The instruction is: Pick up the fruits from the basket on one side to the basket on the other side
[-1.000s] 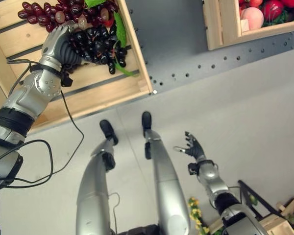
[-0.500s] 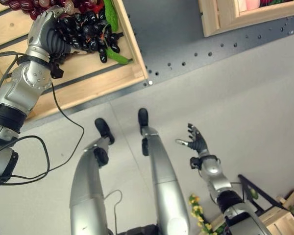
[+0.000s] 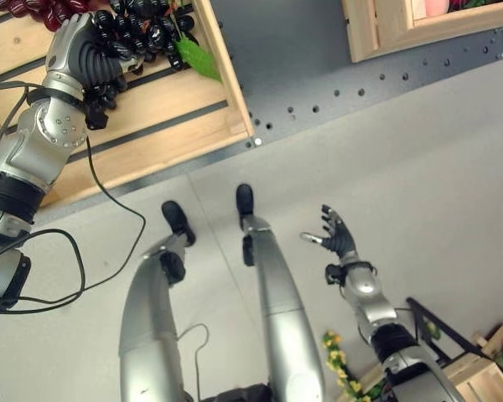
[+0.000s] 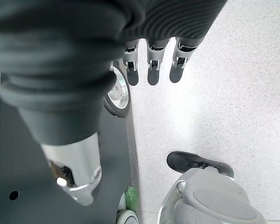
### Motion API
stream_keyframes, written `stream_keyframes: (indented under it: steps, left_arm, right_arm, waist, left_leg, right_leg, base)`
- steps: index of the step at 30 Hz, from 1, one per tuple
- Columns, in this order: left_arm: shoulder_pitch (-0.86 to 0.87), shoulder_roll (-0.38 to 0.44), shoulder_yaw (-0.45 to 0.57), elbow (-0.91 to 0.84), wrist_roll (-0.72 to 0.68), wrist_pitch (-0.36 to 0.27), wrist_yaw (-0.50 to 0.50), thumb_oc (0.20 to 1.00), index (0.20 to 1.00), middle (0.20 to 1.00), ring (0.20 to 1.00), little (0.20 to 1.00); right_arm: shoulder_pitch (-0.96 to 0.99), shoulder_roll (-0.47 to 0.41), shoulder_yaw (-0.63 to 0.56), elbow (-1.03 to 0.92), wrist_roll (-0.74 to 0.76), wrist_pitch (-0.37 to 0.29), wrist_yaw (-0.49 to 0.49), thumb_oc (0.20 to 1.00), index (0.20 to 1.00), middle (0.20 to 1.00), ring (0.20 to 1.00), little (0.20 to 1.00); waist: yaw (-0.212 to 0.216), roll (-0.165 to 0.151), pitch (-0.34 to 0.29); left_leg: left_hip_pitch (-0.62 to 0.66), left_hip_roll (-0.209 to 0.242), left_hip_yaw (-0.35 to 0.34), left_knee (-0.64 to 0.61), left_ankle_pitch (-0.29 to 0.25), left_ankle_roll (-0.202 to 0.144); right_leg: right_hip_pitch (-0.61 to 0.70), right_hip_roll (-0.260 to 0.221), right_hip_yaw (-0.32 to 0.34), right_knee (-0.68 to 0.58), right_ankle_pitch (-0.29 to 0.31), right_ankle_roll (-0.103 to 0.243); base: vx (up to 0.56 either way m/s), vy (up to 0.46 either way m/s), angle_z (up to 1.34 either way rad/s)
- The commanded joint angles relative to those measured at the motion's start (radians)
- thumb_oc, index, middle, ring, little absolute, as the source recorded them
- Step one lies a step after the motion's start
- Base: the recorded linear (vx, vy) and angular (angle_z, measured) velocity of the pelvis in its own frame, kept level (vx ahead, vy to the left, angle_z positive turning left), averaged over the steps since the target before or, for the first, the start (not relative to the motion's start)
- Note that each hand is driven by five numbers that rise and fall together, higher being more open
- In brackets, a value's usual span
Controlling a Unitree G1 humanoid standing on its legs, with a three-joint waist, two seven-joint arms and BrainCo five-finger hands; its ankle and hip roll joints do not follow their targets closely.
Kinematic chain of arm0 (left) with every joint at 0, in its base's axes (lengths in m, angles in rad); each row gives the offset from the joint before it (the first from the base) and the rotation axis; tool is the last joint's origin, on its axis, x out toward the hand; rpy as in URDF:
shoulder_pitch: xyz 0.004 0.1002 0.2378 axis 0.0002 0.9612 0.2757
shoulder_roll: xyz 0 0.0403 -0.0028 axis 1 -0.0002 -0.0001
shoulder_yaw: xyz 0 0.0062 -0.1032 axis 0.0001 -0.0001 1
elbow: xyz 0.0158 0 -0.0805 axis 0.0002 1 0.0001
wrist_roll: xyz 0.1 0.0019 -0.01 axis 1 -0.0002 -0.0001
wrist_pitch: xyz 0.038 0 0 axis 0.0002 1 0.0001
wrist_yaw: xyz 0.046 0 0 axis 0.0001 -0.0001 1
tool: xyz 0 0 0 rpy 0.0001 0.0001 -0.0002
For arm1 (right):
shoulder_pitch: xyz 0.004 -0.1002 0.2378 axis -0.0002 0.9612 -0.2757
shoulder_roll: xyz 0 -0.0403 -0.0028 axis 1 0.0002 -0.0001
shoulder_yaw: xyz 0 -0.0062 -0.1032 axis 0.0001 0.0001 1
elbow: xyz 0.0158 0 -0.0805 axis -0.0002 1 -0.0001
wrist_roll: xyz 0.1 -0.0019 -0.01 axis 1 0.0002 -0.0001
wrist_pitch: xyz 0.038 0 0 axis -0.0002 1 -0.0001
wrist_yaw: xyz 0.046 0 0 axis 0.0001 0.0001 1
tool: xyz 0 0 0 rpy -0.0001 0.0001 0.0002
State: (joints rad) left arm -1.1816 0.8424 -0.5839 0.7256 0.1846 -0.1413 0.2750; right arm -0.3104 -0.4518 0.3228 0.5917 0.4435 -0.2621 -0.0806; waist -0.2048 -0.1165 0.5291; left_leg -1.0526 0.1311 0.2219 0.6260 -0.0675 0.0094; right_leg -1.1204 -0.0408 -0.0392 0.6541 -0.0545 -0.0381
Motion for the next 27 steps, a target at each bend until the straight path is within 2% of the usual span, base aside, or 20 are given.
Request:
stream_keyframes:
  steps: [1, 10, 15, 18, 22, 27]
  left_arm:
    - [0.185, -0.029, -0.06, 0.089, 0.058, 0.075, -0.093, 0.2, 0.2, 0.2, 0.2, 0.2]
    - [0.198, -0.024, -0.035, 0.071, 0.042, 0.068, -0.089, 0.2, 0.2, 0.2, 0.2, 0.2]
    - [0.249, -0.019, 0.03, -0.051, -0.047, 0.03, -0.074, 0.2, 0.2, 0.2, 0.2, 0.2]
    - [0.334, 0.012, 0.101, -0.211, -0.103, -0.009, -0.077, 0.2, 0.2, 0.2, 0.2, 0.2]
    - [0.524, 0.073, 0.247, -0.418, -0.228, -0.077, -0.081, 0.2, 0.2, 0.2, 0.2, 0.2]
    - [0.726, 0.079, 0.419, -0.591, -0.423, -0.164, -0.093, 0.2, 0.2, 0.2, 0.2, 0.2]
  right_arm:
    - [0.034, -0.049, -0.025, -0.051, 0.006, -0.027, 0.001, 1.0, 1.0, 1.0, 1.0, 1.0]
    - [0.031, -0.054, -0.029, -0.056, -0.005, -0.028, -0.001, 1.0, 1.0, 1.0, 1.0, 1.0]
    - [0.037, -0.052, -0.038, -0.056, -0.013, -0.028, -0.007, 1.0, 1.0, 1.0, 1.0, 1.0]
    - [0.053, -0.059, -0.057, -0.061, -0.018, -0.031, -0.005, 1.0, 1.0, 1.0, 1.0, 1.0]
    - [0.094, -0.074, -0.089, -0.078, -0.023, -0.036, 0.003, 1.0, 1.0, 1.0, 1.0, 1.0]
    - [0.131, -0.086, -0.112, -0.097, -0.038, -0.037, 0.015, 1.0, 1.0, 1.0, 1.0, 1.0]
  waist:
    - [-0.02, 0.009, -0.044]
    - [-0.012, 0.017, -0.046]
    - [0.002, 0.019, -0.04]
    - [0.017, 0.027, -0.035]
    - [0.037, 0.041, -0.033]
    - [0.06, 0.056, -0.032]
  left_leg:
    - [0.056, 0.02, -0.06, 0.065, -0.146, -0.013]
    - [0.085, 0.013, -0.064, 0.008, -0.116, -0.023]
    - [0.11, 0.01, -0.059, -0.018, -0.103, -0.026]
    - [0.144, 0.002, -0.058, -0.058, -0.091, -0.028]
    - [0.184, -0.009, -0.06, -0.092, -0.078, -0.034]
    - [0.222, -0.02, -0.06, -0.132, -0.062, -0.04]
  right_leg:
    - [0.028, -0.009, 0.021, -0.012, -0.05, 0.104]
    - [0.055, -0.016, 0.016, -0.046, -0.039, 0.106]
    - [0.076, -0.022, 0.012, -0.062, -0.031, 0.108]
    - [0.104, -0.028, 0.009, -0.085, -0.025, 0.111]
    - [0.142, -0.036, 0.004, -0.105, -0.021, 0.112]
    - [0.175, -0.039, 0.002, -0.126, -0.018, 0.112]
  base:
    - [0.0, 0.0, 0.0]
    - [0.0, 0.0, 0.0]
    - [0.0, 0.0, 0.0]
    - [0.0, 0.0, 0.0]
    - [0.0, 0.0, 0.0]
    - [-0.01, 0.014, 0.03]
